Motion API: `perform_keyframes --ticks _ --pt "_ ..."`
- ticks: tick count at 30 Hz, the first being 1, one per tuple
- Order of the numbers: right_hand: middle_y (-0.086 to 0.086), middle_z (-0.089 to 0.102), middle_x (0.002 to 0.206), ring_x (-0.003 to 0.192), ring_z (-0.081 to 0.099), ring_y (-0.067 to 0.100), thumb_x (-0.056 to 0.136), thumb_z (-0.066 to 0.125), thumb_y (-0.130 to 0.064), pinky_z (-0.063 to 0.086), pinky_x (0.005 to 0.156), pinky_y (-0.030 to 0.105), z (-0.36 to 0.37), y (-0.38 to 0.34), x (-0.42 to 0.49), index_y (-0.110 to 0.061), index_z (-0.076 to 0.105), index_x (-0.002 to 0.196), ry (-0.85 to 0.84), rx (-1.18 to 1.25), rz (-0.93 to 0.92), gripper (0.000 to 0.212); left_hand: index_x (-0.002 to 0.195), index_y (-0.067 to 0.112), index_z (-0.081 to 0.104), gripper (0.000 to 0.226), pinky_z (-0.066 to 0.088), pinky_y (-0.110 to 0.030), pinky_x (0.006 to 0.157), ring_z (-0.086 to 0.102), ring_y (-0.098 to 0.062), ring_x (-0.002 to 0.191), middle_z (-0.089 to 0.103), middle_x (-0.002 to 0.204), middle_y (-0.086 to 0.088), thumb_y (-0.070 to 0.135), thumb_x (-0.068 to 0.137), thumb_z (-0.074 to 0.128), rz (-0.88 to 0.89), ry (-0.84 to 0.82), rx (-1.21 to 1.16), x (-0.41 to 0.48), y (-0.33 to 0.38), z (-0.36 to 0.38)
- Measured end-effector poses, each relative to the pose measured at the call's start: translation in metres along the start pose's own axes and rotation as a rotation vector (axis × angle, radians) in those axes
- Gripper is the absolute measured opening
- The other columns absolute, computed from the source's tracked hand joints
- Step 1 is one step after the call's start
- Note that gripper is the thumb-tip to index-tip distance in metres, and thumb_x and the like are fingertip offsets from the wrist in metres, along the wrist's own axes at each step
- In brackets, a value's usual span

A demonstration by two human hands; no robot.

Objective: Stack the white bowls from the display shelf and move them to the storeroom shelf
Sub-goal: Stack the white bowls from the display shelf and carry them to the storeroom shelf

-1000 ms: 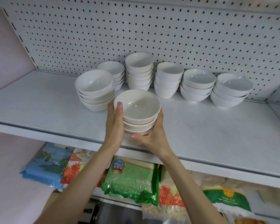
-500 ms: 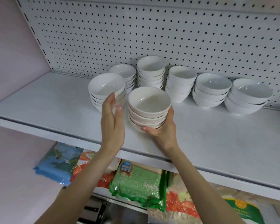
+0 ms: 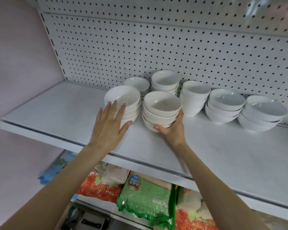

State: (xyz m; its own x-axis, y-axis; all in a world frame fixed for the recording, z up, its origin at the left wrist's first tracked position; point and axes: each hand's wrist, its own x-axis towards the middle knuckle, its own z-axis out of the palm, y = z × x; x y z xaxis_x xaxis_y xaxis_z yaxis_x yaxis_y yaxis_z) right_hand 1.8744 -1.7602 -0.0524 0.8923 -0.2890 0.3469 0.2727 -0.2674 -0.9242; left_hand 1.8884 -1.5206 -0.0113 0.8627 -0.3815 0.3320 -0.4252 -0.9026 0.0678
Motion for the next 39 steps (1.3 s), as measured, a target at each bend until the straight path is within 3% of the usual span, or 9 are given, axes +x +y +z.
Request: perform_keyframes --ticks 5,10,13,17,20,27,32,36,39 --pt "-0.007 0.04 0.141 0.129 0.04 -0.003 0.051 0.085 -0.042 0.031 0.107 0.012 0.004 -0.007 0.002 -0.027 0.018 0.14 -0.03 -0.047 0.025 0.113 0.152 0.012 0.027 0.074 0.018 -0.054 0.117 0.026 -0.039 0.144 0.027 0.156 -0.022 0.055 0.093 0.014 -0.004 -0.05 -0.03 -0.004 -0.002 -0.01" --pt "0.002 0.039 0.147 0.137 0.035 0.019 0.052 0.086 -0.053 0.029 0.115 0.044 -0.007 -0.024 -0.009 -0.021 0.021 0.148 -0.029 -0.259 0.063 0.12 0.153 0.011 0.022 0.079 0.013 -0.05 0.119 0.023 -0.035 0.146 0.023 0.158 -0.021 0.059 0.091 0.009 0.01 -0.061 -0.03 -0.032 -0.009 -0.022" --pt "0.007 0.022 0.157 0.144 0.019 0.024 0.067 0.082 -0.046 0.02 0.118 0.042 -0.017 -0.051 -0.027 -0.018 0.008 0.152 -0.049 -0.453 0.12 0.117 0.155 0.014 0.014 0.071 0.005 -0.045 0.122 0.013 -0.029 0.15 0.014 0.161 -0.017 0.057 0.098 0.02 -0.024 -0.061 -0.026 -0.062 -0.022 -0.036" --pt "0.009 0.02 0.157 0.144 0.019 0.028 0.075 0.075 -0.048 0.021 0.115 0.044 -0.009 -0.104 -0.058 -0.019 0.007 0.152 -0.109 -0.608 0.063 0.107 0.156 0.016 0.008 0.07 0.001 -0.043 0.122 0.006 -0.026 0.151 0.008 0.163 -0.013 0.052 0.1 0.027 -0.091 -0.039 -0.029 -0.111 -0.047 -0.069" --pt "0.011 0.021 0.156 0.142 0.022 0.03 0.077 0.073 -0.049 0.022 0.112 0.043 0.028 -0.151 -0.09 -0.018 0.009 0.152 -0.288 -0.758 -0.083 0.103 0.155 0.016 0.01 0.07 0.004 -0.043 0.122 0.009 -0.026 0.15 0.011 0.162 -0.014 0.052 0.099 0.032 -0.148 -0.057 -0.023 -0.159 -0.072 -0.096" --pt "0.011 0.009 0.159 0.146 0.006 0.028 0.079 0.064 -0.059 0.008 0.118 0.048 0.193 -0.227 -0.197 -0.028 0.006 0.153 -0.997 -1.059 -0.402 0.098 0.154 0.014 0.02 0.069 0.01 -0.045 0.119 0.022 -0.029 0.147 0.024 0.159 -0.015 0.05 0.098 0.04 -0.449 -0.127 0.089 -0.345 -0.155 -0.132" --pt "0.01 0.023 0.154 0.141 0.02 0.029 0.082 0.065 -0.054 0.019 0.113 0.044 0.333 -0.295 -0.303 -0.026 0.007 0.153 -1.315 -0.968 -0.763 0.095 0.141 0.016 0.047 0.062 0.039 -0.047 0.1 0.055 -0.036 0.12 0.059 0.132 -0.013 0.049 0.09 0.057 -0.761 -0.089 0.233 -0.514 -0.222 -0.188" --pt "0.013 0.03 0.151 0.138 0.029 0.031 0.083 0.064 -0.051 0.027 0.11 0.047 0.44 -0.363 -0.42 -0.025 0.006 0.153 -1.51 -0.829 -1.096 0.094 0.125 0.016 0.06 0.051 0.05 -0.044 0.078 0.066 -0.038 0.094 0.069 0.107 -0.012 0.047 0.084 0.06 -1.114 -0.018 0.331 -0.67 -0.237 -0.248" --pt "0.011 0.038 0.147 0.133 0.039 0.029 0.082 0.067 -0.048 0.036 0.103 0.043 0.502 -0.415 -0.524 -0.025 0.009 0.152 -1.667 -0.696 -1.328 0.093 0.124 0.014 0.062 0.052 0.052 -0.048 0.08 0.066 -0.041 0.093 0.07 0.107 -0.015 0.04 0.079 0.072 -1.355 0.023 0.401 -0.789 -0.223 -0.281"
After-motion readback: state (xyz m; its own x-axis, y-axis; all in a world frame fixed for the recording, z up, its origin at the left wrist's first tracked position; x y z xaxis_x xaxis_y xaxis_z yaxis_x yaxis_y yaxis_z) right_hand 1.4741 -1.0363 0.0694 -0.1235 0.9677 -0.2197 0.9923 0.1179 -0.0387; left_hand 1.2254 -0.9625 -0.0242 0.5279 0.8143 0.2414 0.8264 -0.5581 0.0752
